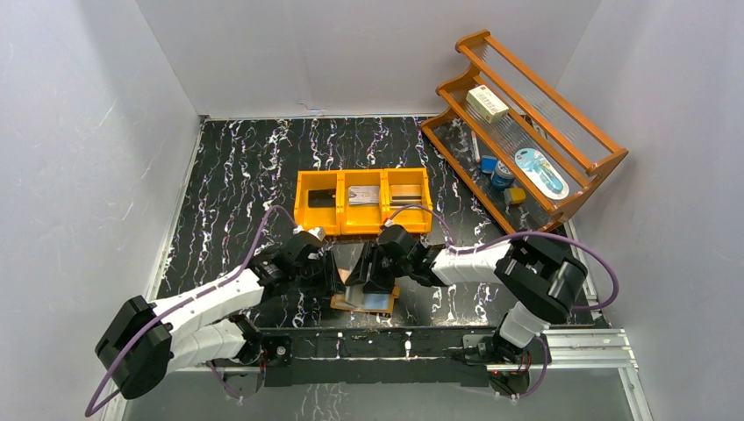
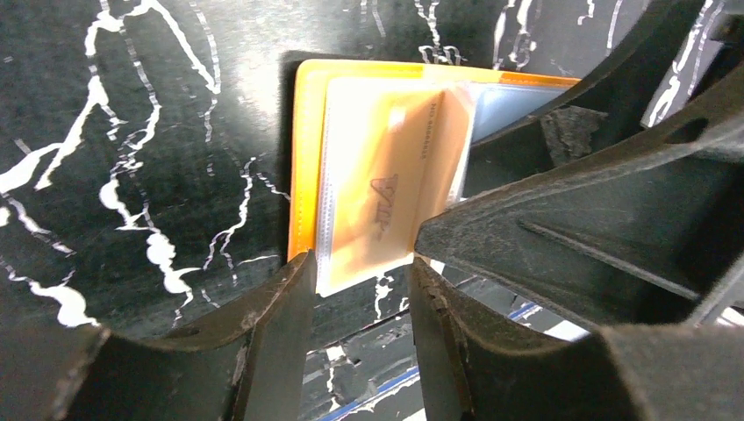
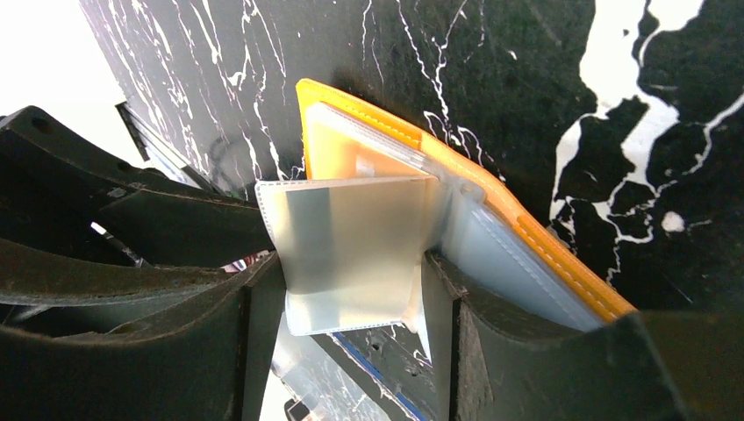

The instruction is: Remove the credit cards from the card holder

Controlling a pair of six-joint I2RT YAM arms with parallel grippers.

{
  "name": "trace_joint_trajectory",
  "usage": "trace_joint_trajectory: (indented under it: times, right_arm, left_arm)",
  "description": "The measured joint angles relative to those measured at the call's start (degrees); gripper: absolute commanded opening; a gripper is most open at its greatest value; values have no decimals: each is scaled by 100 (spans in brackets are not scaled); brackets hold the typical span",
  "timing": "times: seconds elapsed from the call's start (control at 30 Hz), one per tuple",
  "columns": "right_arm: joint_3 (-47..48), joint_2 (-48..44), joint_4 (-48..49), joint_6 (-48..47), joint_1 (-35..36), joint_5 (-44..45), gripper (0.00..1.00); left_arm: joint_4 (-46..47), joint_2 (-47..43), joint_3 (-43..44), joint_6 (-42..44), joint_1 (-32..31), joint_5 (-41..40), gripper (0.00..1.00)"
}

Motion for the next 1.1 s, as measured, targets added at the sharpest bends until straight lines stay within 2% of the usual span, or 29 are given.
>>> trace_joint_trajectory:
  times: [0.17,0.4,0.7,0.93,1.1]
  right_arm:
    - [-103,-144,-7,46,0,39,71]
    - [-184,-321,-98,114,-7,208,77]
    - [-361,-1137,-748,131,-22,833,85]
    - [-428,-1827,-1471,302,-22,1390,82]
    - [-691,-2863,-1923,553,-4,1971,70]
  left_arm:
    - [323,118,2,120,0,350,44]
    - [662,723,79,289,0,898,44]
    - [973,1045,348,466,0,1353,46]
    - [1322,1537,551,549,-7,1690,48]
    - [1580,2111,824,608,-101,2055,48]
